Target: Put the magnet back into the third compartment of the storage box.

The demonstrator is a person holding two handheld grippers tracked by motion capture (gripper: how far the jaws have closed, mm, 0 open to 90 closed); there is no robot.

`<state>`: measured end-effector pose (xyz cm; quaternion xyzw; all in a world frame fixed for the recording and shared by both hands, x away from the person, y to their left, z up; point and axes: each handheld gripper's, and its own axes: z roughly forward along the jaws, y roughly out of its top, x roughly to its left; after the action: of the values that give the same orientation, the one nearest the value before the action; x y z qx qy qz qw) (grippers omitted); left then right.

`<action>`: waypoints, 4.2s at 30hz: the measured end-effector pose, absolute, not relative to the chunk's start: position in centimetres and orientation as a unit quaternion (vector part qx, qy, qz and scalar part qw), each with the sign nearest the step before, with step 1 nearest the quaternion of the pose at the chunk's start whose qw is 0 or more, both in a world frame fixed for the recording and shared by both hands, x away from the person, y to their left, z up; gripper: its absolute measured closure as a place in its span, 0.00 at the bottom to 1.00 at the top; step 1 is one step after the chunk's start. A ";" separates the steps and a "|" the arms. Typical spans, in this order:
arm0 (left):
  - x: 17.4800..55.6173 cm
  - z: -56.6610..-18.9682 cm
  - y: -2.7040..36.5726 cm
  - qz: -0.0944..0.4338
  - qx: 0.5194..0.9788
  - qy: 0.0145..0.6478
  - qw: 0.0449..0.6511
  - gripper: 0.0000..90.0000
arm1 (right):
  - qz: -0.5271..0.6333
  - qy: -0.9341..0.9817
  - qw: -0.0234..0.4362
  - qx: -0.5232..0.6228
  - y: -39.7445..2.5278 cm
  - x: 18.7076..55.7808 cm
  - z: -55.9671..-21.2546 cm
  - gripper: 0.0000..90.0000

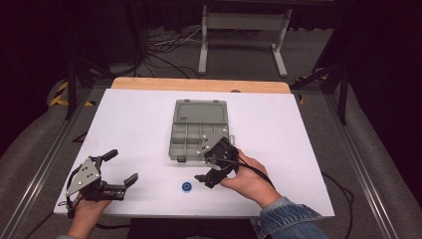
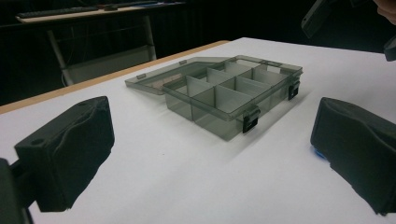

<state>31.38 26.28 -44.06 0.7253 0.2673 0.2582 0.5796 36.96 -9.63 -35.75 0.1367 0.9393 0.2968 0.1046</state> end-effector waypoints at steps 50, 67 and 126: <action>31.4 -44.1 26.3 0.255 0.726 0.265 0.581 0.00 | 0.172 0.982 0.021 0.074 -3.5 37.4 -41.8 0.21; 31.5 -44.2 26.3 0.252 0.725 0.267 0.583 0.00 | 0.154 0.985 0.020 0.069 -2.4 37.2 -43.1 0.46; 31.5 -44.2 26.4 0.250 0.723 0.269 0.585 0.00 | 0.237 0.963 0.050 0.119 -6.4 40.6 -35.7 0.69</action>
<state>31.50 26.40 -44.19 0.7231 0.2686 0.2505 0.5850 40.57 -6.39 -35.73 0.1193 0.9629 0.2367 0.0498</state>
